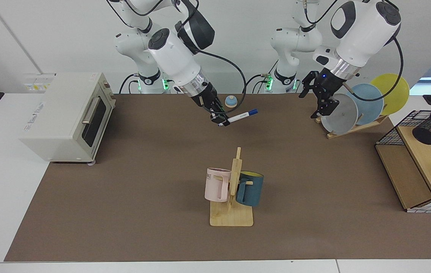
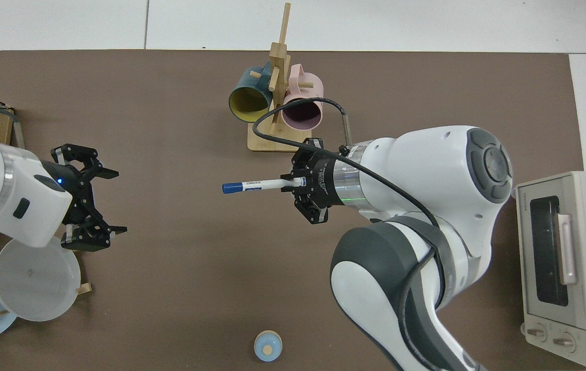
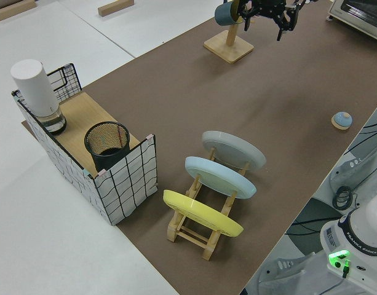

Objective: Put markers into pen holder
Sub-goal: 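Lift the marker with the right gripper while the left gripper reaches center, then close the left gripper on the marker's capped end near the right gripper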

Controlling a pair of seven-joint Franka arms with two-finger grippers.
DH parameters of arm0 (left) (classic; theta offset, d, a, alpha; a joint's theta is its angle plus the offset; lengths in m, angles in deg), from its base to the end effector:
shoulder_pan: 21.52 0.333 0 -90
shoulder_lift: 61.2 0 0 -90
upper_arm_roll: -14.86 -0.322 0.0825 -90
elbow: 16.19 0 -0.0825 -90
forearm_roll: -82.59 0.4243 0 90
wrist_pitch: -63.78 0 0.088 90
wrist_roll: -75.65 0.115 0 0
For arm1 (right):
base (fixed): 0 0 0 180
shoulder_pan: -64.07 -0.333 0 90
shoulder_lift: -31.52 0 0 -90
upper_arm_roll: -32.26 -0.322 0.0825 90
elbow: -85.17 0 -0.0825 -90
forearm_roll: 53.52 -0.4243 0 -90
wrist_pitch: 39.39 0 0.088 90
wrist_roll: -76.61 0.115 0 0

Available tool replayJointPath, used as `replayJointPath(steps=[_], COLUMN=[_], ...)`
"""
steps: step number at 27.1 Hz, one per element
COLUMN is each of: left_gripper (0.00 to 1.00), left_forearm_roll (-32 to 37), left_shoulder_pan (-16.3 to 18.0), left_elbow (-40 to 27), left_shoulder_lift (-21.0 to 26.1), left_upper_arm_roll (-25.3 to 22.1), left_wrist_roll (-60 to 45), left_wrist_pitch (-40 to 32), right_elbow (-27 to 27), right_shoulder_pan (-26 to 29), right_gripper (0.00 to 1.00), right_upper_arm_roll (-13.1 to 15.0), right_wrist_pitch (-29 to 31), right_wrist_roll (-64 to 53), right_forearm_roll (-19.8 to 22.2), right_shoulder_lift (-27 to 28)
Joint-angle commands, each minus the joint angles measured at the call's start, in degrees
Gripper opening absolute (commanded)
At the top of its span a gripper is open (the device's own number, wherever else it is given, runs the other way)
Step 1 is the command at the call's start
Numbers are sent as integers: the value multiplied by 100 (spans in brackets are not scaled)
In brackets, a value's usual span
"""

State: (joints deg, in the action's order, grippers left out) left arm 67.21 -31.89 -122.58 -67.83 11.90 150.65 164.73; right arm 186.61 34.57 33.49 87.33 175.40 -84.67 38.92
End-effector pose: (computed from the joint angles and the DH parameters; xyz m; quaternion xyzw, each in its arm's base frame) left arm 0.5600 -0.0974 0.5621 0.7610 -0.6345 0.0833 0.1062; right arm 0.5822 0.3370 0.5057 -0.7052 0.6515 0.1447 0.2395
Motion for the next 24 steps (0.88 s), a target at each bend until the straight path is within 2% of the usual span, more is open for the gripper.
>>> replayJointPath(steps=[1,7,10,14,18,24], left_gripper=[100,100,100,100,100,93], left_forearm_roll=[-359,-843,-922,-931,-914,-844], left_shoulder_pan=[-255,-299,-501,-774,-783,-792], left_elbow=[-619,-1006,-1068,-1077,-1068,-1077], left_shoulder_lift=[-418,-691,-717,-665,-638,-585], left_upper_arm_roll=[-30,14,23,154,278,444], left_wrist_roll=[585,1034,1052,990,990,982], left_wrist_pitch=[450,706,934,1294,1418,1488], right_elbow=[-55,-55,-46,-55,-55,-46], right_shoulder_pan=[-135,-398,-662,-750,-953,-953], right_gripper=[0,0,0,0,0,0], right_upper_arm_roll=[35,26,26,26,26,26], right_wrist_pitch=[177,370,730,801,1055,1144], right_wrist_roll=[430,765,765,800,1063,1081], right_forearm_roll=[-145,-137,-137,-154,-145,-128], right_shoulder_lift=[69,96,157,219,324,333])
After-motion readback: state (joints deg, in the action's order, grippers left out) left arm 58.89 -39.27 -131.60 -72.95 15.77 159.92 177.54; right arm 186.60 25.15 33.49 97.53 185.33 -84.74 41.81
